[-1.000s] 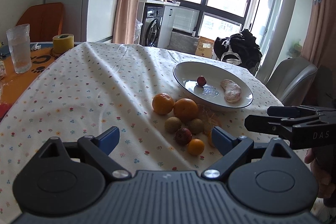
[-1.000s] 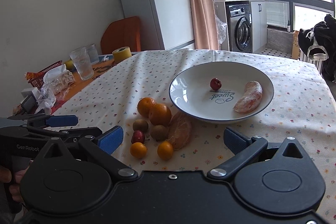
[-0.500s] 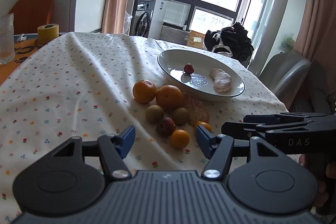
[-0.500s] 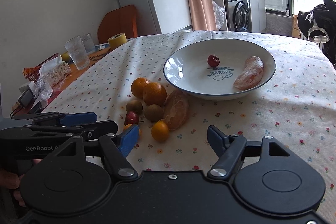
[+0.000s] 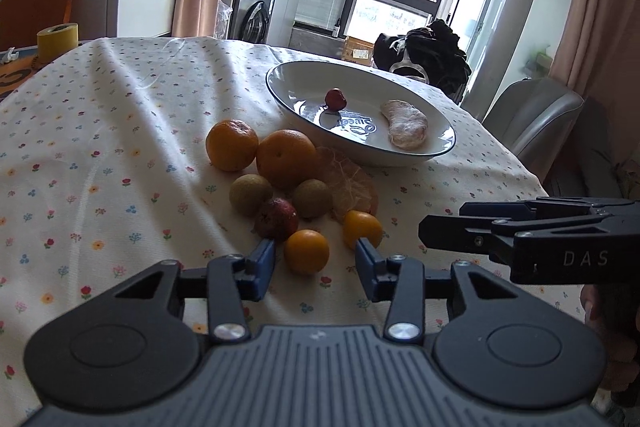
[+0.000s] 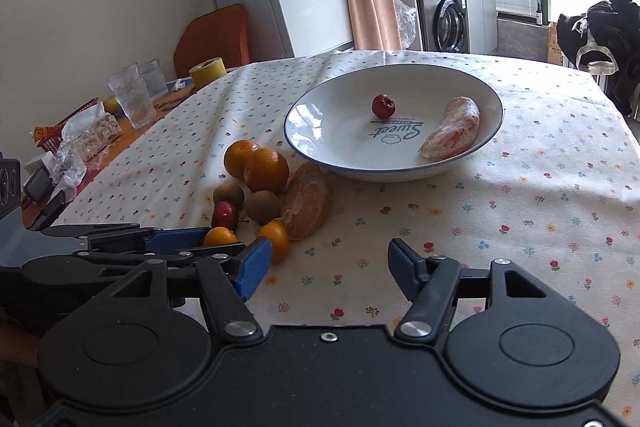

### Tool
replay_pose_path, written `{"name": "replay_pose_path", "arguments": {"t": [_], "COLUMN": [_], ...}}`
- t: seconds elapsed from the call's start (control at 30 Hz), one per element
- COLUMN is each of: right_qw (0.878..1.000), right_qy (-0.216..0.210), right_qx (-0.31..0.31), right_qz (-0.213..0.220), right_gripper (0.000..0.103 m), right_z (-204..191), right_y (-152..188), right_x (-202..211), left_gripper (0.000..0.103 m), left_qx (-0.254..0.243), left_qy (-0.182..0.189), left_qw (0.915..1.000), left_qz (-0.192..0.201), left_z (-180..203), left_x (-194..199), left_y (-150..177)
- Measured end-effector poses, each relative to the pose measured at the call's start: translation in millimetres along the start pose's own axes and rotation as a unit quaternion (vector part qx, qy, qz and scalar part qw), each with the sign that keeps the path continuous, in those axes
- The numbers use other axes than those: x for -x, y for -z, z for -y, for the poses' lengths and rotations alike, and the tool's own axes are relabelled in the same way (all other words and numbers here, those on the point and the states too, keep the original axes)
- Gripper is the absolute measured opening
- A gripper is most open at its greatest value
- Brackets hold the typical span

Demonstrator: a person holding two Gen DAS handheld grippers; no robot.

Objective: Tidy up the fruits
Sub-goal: 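Move the left tool back to the fruit pile and grasp a small orange fruit, then grasp another small orange fruit with the right tool while the left tool lifts its fruit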

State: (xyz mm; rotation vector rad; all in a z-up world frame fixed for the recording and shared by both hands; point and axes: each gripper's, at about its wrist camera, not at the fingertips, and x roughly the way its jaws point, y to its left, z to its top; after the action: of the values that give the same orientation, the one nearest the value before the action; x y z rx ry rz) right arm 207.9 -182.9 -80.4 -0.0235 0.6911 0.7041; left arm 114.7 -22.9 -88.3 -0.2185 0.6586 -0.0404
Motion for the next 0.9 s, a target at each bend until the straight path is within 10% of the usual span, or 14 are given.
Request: {"name": "replay_pose_path", "arguments": {"t": [0.7,0.9], "right_qw": [0.999,0.999], "right_qy": [-0.022,-0.028], "right_qx": [0.035,0.038], "right_qz": [-0.020,-0.022], "right_gripper": [0.054,0.021], "right_z": [-32,-32], "right_y": [-6,-4], "right_x": [-35,-40], "left_gripper": [0.022,0.022], "left_qx": [0.024,0.032], "left_qy": [-0.016,-0.027], "left_qw": [0.9993,0.9988], "left_qz": [0.021,0.027], "left_z": [-31,-39], "left_x": [32,36], "left_y": [-1,-3]}}
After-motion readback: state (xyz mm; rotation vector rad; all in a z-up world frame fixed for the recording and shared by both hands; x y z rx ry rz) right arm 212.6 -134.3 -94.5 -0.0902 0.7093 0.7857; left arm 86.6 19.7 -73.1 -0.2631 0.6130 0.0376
